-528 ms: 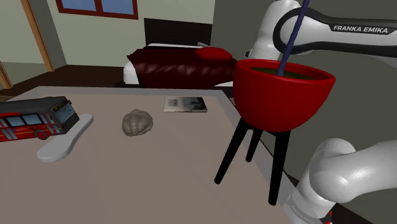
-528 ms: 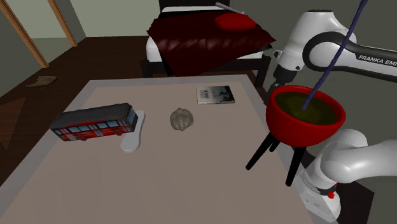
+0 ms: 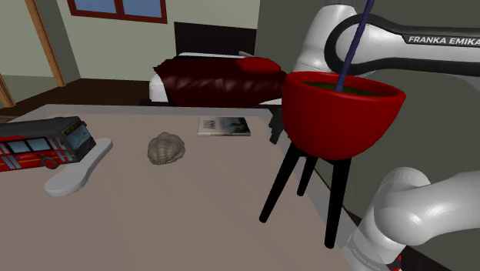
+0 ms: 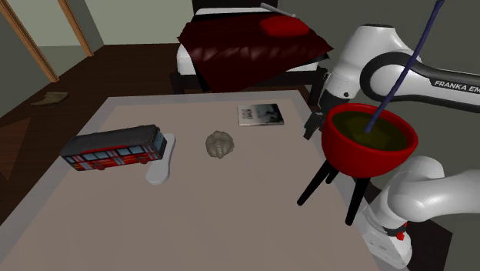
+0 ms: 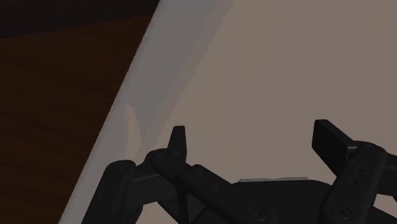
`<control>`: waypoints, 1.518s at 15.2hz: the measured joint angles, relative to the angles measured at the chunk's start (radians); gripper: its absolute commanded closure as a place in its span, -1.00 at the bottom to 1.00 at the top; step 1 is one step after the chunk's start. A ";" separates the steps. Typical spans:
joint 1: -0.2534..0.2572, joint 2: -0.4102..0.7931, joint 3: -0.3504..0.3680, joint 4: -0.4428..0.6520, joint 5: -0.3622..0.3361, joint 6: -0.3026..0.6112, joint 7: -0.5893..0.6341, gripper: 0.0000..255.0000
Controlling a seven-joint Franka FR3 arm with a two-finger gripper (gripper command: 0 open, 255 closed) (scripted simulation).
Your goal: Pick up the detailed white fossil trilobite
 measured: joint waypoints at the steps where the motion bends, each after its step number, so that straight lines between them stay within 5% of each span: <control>1: 0.000 -0.002 0.018 -0.009 0.028 0.016 0.043 -1.00; 7: -0.017 0.044 0.155 0.009 0.253 0.134 0.302 -1.00; 18: -0.129 0.271 0.456 0.177 0.375 0.405 0.776 -1.00; 23: -0.235 0.421 0.608 0.316 0.348 0.533 1.014 -1.00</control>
